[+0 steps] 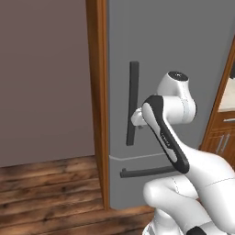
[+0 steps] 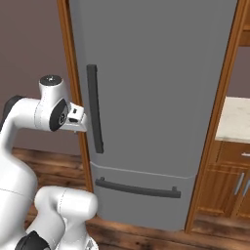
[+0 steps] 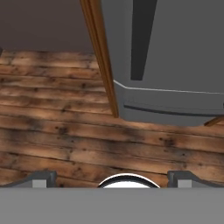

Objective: Take the lemon wedge from the fridge and place it on the plate with fish on the dining counter.

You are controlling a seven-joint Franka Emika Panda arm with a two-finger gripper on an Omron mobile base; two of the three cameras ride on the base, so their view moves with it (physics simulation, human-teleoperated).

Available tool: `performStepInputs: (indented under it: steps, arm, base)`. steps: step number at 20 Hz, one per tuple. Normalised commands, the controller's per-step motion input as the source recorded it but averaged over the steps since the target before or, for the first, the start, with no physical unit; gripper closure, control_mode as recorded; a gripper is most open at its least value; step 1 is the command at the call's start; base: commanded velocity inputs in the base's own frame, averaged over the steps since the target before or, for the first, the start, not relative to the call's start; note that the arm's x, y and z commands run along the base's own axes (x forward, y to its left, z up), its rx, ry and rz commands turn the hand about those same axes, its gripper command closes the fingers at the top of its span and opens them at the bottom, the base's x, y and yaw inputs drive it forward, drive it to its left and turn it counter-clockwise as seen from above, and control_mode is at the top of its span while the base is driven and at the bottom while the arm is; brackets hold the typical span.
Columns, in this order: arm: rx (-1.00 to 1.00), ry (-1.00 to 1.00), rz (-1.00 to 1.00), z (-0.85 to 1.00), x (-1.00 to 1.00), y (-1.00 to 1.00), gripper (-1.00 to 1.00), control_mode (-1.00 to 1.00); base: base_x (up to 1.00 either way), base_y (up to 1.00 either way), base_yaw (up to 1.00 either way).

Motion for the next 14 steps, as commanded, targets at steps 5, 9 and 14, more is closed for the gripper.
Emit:
performStepInputs:
  steps: [5, 9, 14]
  arm:
    - [0.0, 0.0, 0.0, 0.0, 0.0, 0.0, -1.0, 1.0]
    - [0.0, 0.0, 0.0, 0.0, 0.0, 0.0, -1.0, 1.0]
    - [0.0, 0.0, 0.0, 0.0, 0.0, 0.0, -1.0, 1.0]
  base:
    - [-0.49, 0.33, -0.18]
    - [0.0, 0.64, -0.31]
    - [0.0, 0.06, -0.03]
